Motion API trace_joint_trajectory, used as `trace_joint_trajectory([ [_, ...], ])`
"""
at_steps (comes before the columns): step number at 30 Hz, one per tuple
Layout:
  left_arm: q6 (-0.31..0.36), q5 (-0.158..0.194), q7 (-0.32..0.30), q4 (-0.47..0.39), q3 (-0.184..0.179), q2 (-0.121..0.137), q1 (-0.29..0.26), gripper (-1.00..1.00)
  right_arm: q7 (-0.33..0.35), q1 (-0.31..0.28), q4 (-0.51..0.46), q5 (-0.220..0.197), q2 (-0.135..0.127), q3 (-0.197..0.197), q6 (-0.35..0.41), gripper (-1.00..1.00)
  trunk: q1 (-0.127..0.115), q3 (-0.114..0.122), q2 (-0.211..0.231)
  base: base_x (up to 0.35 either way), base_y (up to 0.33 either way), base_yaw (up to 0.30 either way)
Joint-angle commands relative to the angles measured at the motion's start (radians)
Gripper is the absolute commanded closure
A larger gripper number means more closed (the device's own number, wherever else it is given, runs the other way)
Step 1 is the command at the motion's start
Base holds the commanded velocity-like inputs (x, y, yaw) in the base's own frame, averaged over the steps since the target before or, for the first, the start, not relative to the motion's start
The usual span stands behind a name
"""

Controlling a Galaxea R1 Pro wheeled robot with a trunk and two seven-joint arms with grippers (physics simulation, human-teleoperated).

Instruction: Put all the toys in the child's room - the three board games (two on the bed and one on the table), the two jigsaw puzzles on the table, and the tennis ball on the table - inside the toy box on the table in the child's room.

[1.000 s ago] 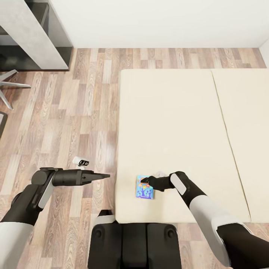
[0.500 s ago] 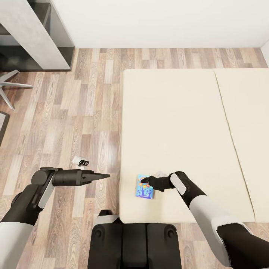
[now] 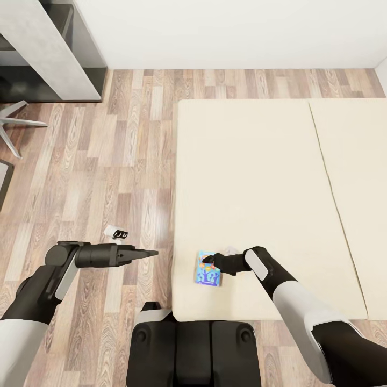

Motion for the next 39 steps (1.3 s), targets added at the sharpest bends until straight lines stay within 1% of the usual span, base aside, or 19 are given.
trace_joint_trajectory([
  [1,0.011,0.001,-0.004,0.0,-0.002,0.001,0.0,-1.0,0.006,0.0,0.0,0.007,0.0,0.001,0.002,-1.0,0.001,-0.001,-0.002,0.0,0.0,0.0],
  [39,0.011,0.001,-0.004,0.0,-0.002,0.001,0.0,-1.0,0.008,0.0,-0.001,0.007,0.0,0.001,0.001,-1.0,0.001,-0.001,-0.002,0.0,0.0,0.0],
])
